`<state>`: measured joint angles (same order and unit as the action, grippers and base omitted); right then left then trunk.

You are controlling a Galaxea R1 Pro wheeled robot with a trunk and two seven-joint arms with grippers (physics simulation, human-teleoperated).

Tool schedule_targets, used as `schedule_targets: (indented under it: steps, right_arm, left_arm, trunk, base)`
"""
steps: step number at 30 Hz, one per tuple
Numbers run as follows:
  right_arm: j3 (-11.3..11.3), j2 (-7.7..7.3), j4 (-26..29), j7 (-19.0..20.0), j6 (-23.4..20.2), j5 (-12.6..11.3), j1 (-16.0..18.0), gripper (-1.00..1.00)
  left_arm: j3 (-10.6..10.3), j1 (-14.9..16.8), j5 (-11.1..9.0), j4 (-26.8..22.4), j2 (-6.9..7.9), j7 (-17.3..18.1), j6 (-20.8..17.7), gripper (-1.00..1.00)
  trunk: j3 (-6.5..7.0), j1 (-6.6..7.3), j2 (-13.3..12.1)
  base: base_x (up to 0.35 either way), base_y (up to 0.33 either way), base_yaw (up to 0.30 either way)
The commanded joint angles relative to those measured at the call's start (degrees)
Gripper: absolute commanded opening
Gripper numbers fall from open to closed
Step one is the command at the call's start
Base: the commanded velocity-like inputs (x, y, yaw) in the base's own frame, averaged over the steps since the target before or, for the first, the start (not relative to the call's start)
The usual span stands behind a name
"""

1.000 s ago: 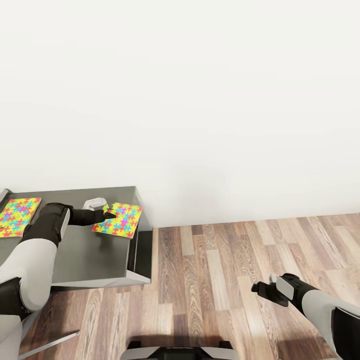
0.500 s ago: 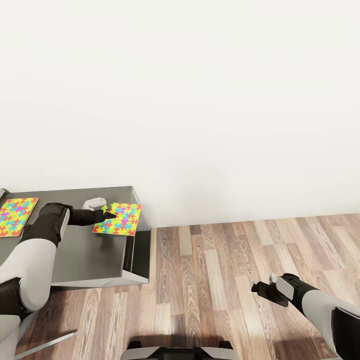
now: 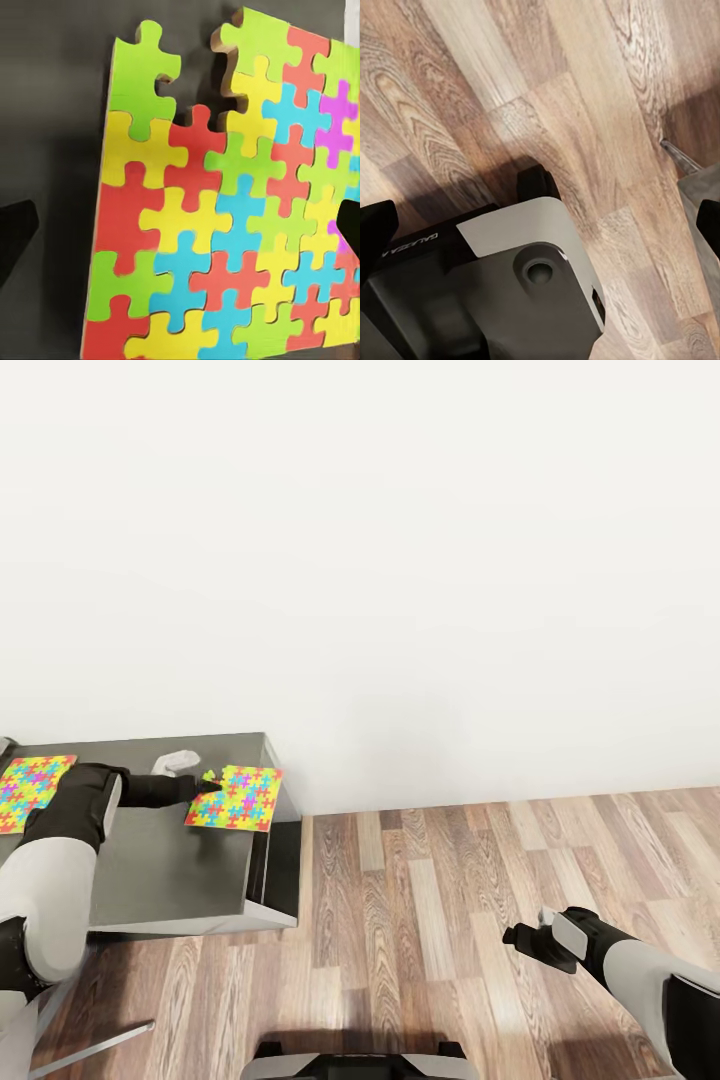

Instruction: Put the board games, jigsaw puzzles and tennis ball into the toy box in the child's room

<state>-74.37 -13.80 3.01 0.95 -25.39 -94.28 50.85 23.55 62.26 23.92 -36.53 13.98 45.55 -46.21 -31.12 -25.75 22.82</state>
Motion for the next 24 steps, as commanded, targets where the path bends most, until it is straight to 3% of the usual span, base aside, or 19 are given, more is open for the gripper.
schedule_targets:
  steps: [1, 7, 18, 24]
  right_arm:
    - [-0.4, -0.03, 0.1, 0.1, -0.2, -0.2, 0.0, 1.00]
    - [-0.4, 0.07, 0.1, 0.1, -0.2, -0.2, 0.0, 1.00]
    - [-0.4, 0.22, 0.1, 0.1, -0.1, -0.2, 0.0, 1.00]
    - [-0.4, 0.26, 0.1, 0.1, 0.1, -0.2, 0.0, 1.00]
  left_arm:
    - [0.3, 0.1, 0.7, -1.0, 0.27, 2.5, -0.5, 1.00]
    - [0.1, 0.0, 0.9, -5.2, 1.39, 7.6, -3.1, 1.00]
    - [0.0, -0.1, 0.9, -12.5, 3.85, 12.9, -7.1, 1.00]
    - [-0.1, -0.4, 1.2, -15.3, 5.61, 18.9, -8.7, 1.00]
  trunk:
    - [-0.08, -0.03, 0.1]
    - [-0.08, -0.03, 0.1]
    - [-0.08, -0.03, 0.1]
    - [-0.08, -0.03, 0.1]
  base:
    - [0.000, 0.000, 0.000]
    - [0.000, 0.000, 0.000]
    - [0.000, 0.000, 0.000]
    - [0.000, 0.000, 0.000]
